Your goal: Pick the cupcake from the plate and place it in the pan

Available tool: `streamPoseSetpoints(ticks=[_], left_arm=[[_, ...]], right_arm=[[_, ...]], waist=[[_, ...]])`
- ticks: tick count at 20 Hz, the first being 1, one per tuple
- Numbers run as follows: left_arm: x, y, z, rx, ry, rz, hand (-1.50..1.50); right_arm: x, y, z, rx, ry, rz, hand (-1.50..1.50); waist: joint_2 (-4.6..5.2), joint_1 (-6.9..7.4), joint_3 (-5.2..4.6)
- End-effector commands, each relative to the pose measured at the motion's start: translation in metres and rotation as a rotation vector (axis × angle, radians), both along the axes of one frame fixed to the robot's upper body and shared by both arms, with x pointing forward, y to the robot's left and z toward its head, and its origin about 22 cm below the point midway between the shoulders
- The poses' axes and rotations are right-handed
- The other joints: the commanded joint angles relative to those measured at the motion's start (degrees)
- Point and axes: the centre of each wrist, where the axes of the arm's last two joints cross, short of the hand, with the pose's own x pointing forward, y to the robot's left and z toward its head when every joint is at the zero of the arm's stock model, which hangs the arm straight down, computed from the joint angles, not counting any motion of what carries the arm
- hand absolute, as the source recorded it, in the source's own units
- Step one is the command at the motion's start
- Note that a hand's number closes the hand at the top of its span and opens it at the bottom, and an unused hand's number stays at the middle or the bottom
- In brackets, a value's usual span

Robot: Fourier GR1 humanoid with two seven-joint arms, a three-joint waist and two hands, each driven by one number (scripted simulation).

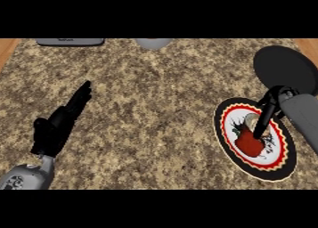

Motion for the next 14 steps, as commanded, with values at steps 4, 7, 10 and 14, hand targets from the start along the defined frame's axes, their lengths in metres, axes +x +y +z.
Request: streamPoseSetpoints(ticks=[4,7,10,14], left_arm=[[0.017,0.001,0.002,-0.011,0.003,0.001,0.00],[0.013,-0.008,-0.003,-0.003,0.001,0.007,0.00],[0.013,0.008,-0.007,-0.003,0.006,-0.005,0.00],[0.007,0.006,-0.009,0.013,-0.011,0.003,0.00]], right_arm=[[-0.011,-0.003,-0.016,0.013,0.102,0.098,1.50],[-0.002,0.023,-0.020,0.031,0.095,0.094,1.50],[0.003,0.024,-0.004,0.027,0.094,0.085,1.50],[-0.009,0.031,-0.008,-0.004,0.035,0.085,1.50]], waist=[[0.15,-0.31,0.06],[0.21,0.16,0.06],[0.09,-0.13,0.02],[-0.07,-0.41,0.03]])
